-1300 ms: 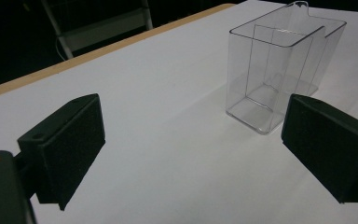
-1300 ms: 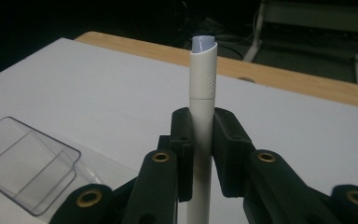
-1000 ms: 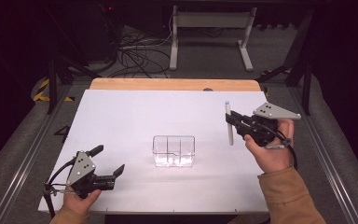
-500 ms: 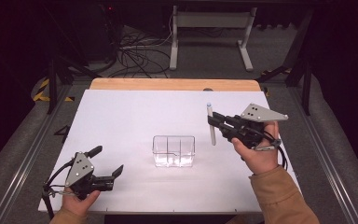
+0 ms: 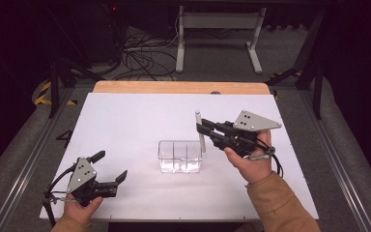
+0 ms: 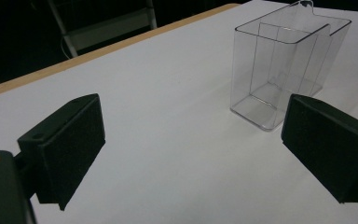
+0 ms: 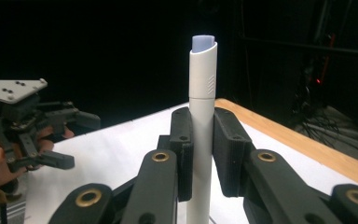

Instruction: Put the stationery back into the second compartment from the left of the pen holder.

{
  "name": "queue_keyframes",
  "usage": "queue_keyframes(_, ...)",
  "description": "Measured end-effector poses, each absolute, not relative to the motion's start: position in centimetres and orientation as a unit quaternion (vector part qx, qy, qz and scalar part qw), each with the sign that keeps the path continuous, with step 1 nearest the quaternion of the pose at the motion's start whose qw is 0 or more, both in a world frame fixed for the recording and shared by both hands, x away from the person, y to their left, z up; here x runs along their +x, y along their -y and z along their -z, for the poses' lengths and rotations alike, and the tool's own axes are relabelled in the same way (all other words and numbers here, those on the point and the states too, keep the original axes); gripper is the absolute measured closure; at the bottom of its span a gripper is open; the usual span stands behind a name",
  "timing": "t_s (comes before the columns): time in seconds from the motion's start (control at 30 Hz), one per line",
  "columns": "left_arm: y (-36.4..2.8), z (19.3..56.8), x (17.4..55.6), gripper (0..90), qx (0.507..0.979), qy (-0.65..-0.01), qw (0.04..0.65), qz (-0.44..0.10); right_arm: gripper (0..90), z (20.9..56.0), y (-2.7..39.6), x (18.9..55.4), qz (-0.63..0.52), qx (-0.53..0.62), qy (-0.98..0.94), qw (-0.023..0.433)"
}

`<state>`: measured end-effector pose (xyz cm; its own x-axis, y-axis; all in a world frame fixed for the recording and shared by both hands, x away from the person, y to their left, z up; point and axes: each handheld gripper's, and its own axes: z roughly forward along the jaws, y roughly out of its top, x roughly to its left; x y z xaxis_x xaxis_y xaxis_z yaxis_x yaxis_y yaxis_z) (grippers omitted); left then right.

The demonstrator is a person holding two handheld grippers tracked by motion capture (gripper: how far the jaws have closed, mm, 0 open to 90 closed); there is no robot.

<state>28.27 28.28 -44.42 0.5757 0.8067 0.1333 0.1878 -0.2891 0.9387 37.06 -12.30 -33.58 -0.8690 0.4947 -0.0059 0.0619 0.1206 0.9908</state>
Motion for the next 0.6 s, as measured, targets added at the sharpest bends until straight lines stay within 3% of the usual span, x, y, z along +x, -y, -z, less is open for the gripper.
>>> queue_keyframes(0.6,-28.2,44.4,28.3,6.9,0.738,-0.335,0.494,-0.316,78.9,35.8,8.7,36.8,-0.664,0.140,-0.716,0.162)
